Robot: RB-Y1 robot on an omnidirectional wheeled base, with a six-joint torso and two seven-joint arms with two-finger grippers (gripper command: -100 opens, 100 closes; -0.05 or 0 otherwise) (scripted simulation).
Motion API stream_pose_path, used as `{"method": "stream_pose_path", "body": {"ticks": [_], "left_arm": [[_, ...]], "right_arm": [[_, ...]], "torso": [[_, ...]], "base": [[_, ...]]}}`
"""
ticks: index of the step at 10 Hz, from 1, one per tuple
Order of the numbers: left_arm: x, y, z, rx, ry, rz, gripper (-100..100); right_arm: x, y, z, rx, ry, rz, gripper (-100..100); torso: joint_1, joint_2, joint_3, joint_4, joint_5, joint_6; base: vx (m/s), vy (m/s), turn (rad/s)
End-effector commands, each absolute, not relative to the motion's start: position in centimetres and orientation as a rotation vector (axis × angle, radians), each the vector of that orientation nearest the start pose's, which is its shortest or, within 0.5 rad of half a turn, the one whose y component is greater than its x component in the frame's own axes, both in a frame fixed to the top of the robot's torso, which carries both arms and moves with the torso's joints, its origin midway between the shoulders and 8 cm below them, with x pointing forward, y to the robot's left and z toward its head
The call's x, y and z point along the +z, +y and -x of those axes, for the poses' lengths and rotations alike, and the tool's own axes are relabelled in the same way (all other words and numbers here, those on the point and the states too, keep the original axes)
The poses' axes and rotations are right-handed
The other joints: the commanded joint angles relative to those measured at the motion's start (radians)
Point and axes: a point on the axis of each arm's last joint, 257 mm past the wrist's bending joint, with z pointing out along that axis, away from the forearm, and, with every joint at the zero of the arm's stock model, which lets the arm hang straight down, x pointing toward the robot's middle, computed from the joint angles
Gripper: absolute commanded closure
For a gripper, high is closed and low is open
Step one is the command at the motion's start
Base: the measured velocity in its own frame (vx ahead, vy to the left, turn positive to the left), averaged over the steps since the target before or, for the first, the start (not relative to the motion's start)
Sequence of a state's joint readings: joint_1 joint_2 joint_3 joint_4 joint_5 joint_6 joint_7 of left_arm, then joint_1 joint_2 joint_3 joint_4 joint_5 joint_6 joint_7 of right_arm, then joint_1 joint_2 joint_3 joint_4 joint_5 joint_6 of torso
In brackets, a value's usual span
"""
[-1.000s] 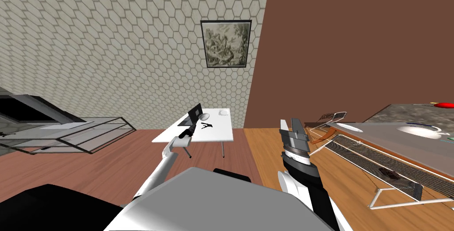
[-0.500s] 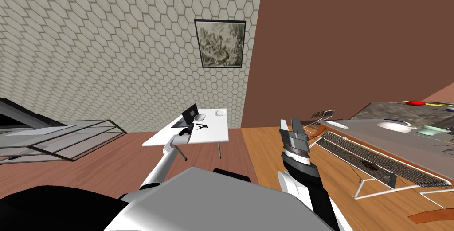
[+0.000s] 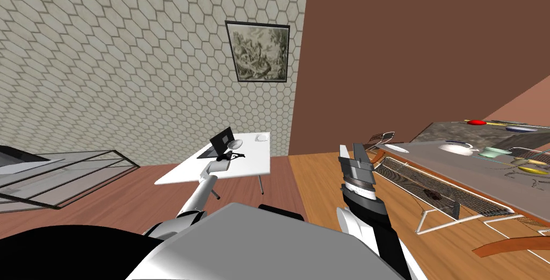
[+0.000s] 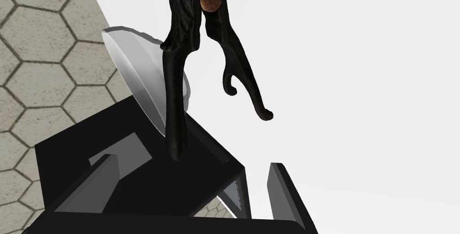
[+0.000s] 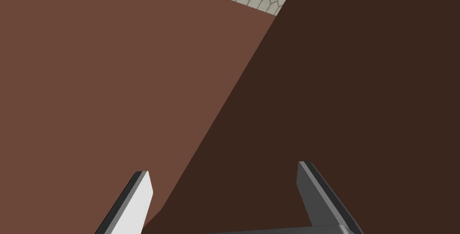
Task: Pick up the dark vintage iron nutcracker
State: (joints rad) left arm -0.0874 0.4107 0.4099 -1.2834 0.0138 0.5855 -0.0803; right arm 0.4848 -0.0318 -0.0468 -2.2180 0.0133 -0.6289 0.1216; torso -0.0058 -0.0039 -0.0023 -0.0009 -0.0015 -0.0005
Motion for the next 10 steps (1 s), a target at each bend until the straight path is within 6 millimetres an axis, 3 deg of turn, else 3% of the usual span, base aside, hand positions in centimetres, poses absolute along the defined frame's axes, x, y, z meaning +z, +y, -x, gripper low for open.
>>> {"method": "stream_pose_path", "body": {"ticks": [1, 4, 5, 6, 10], "left_arm": [[-34.9, 59.9, -44.4, -0.232, 1.373, 1.697, -100], [-35.4, 60.0, -44.3, -0.224, 1.372, 1.719, -100], [-35.4, 60.0, -44.3, -0.224, 1.372, 1.721, 0], [-35.4, 61.1, -44.4, -0.207, 1.341, 1.735, -100], [-36.0, 63.0, -44.2, -0.173, 1.291, 1.773, -100]], "right_arm": [[2.7, -28.6, -33.3, 1.159, 0.613, -0.510, 0], [2.7, -28.6, -33.3, 1.159, 0.613, -0.510, 0], [2.7, -28.6, -33.3, 1.159, 0.613, -0.510, 0], [2.7, -28.6, -33.3, 1.159, 0.613, -0.510, 0], [2.7, -28.6, -33.3, 1.159, 0.613, -0.510, 0]], "torso": [[0.000, 0.000, 0.000, 0.000, 0.000, 0.000], [0.002, -0.002, -0.001, 0.000, 0.000, 0.000], [0.004, 0.001, 0.000, 0.000, 0.001, -0.001], [0.005, 0.003, 0.002, 0.001, 0.001, -0.001], [0.009, 0.010, 0.006, 0.002, 0.002, 0.000]], "base": [[0.058, -0.070, -0.057], [0.076, -0.044, -0.061], [0.009, -0.004, 0.002], [-0.044, 0.020, -0.190], [-0.080, 0.052, -0.156]]}}
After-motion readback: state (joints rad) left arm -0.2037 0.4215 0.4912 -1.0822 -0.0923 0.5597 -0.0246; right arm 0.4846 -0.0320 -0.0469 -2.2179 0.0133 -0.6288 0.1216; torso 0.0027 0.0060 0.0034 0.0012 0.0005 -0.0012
